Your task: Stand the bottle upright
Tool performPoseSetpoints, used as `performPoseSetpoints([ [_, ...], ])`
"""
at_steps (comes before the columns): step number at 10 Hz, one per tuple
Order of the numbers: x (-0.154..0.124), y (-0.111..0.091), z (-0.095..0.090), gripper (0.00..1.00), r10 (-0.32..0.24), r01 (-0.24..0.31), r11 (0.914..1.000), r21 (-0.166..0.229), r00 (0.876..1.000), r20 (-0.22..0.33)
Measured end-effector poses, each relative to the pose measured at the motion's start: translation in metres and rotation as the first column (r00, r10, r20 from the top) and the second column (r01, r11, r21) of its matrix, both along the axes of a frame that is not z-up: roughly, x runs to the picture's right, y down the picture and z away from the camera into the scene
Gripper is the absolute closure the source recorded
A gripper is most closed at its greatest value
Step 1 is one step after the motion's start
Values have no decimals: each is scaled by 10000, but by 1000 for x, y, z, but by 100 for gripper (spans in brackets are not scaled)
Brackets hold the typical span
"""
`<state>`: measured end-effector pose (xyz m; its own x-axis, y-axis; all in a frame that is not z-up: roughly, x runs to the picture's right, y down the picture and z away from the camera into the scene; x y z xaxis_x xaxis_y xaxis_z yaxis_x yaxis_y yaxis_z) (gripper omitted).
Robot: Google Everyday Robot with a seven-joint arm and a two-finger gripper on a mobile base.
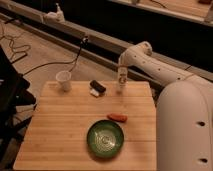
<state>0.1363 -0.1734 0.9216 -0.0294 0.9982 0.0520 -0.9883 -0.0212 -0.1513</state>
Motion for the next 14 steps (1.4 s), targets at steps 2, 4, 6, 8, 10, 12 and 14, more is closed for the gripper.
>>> performPoseSetpoints([
  [2, -2, -8, 6, 100, -7, 8, 9992, 411, 10000, -38],
  [4, 3, -12, 16, 100, -58, 77, 9965, 837, 9997, -222],
  [6, 7, -12, 24, 100, -54, 93, 9938, 1107, 9993, -357],
  [8, 9, -10, 29, 100, -80, 139, 9917, 1278, 9989, -461],
  [10, 10, -7, 32, 100, -119, 194, 9901, 1389, 9984, -550],
  [12, 9, -4, 34, 99, -159, 243, 9890, 1458, 9982, -586],
  [14, 7, 1, 34, 82, -193, 278, 9877, 1538, 9982, -565],
])
